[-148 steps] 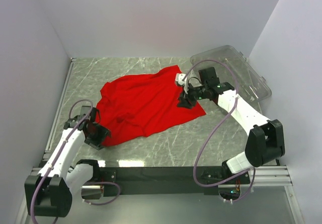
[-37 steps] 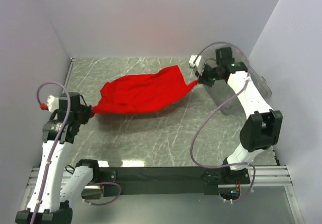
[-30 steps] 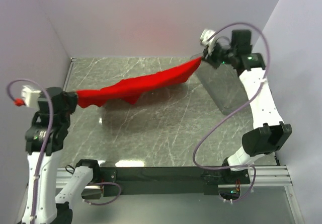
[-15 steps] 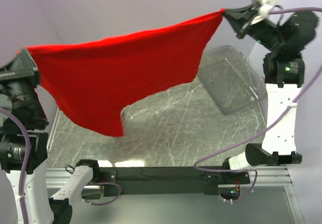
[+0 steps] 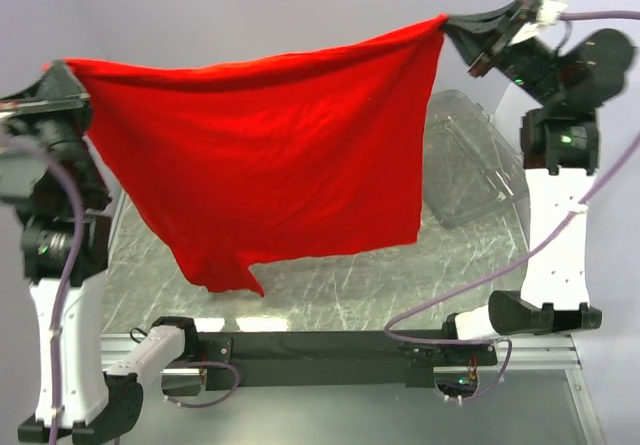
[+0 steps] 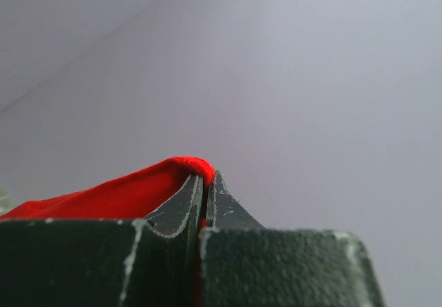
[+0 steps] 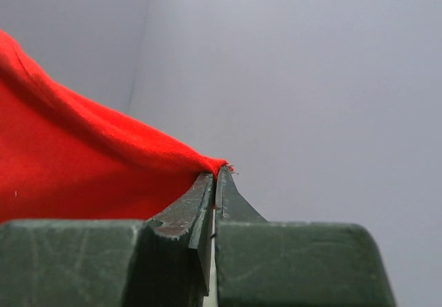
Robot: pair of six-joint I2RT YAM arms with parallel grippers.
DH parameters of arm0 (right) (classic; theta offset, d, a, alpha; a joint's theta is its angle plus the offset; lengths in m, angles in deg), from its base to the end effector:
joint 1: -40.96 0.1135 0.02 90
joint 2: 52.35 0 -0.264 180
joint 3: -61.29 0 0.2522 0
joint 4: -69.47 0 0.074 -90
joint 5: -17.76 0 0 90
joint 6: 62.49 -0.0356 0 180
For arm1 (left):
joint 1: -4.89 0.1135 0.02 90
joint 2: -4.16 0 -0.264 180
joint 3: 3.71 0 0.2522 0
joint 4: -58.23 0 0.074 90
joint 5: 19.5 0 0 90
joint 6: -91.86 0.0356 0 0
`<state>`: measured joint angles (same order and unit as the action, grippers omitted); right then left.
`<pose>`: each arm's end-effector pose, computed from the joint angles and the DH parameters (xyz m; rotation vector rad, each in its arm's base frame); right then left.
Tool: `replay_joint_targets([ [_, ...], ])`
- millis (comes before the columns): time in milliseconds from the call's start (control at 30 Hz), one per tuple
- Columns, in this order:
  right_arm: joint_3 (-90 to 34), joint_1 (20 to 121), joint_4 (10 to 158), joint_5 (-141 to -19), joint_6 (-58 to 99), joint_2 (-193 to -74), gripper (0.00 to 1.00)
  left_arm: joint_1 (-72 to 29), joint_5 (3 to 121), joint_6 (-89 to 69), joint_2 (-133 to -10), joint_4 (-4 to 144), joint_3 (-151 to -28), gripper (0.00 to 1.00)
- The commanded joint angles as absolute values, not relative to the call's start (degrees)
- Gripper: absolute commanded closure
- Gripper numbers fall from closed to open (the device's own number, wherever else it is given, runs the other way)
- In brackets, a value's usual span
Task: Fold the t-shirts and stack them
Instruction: Flatten the tshirt out
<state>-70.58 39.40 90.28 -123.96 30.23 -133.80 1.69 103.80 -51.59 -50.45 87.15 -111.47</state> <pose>0.2256 0.0218 0.6164 -0.8229 0.9677 0.4101 0.1139 0.0132 0.5731 -0.9473 0.7964 -0.5286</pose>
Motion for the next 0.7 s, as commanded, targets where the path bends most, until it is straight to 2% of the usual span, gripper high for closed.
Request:
replay_joint_targets([
  [0, -64.2, 40.4, 90.4, -119.1, 33.4, -134.4, 1.0, 1.8, 105.6, -51.4, -53.4, 84.1, -107.2, 0.99],
  [333, -43.5, 46.2, 86.1, -111.7, 43.6, -146.5, 1.0, 6.9, 100.4, -56.9, -67.7, 74.9, -86.8, 0.99],
  [500, -49.4, 47.9, 83.9, -106.4, 40.0, -162.8, 1.0, 7.4, 97.7, -56.2, -82.6, 61.8, -83.0, 0.99],
  [667, -63.0, 50.7, 83.3, -98.4, 39.8, -174.9, 1.0, 7.4, 96.8, -54.5, -96.2, 56.4, -88.7, 0.99],
])
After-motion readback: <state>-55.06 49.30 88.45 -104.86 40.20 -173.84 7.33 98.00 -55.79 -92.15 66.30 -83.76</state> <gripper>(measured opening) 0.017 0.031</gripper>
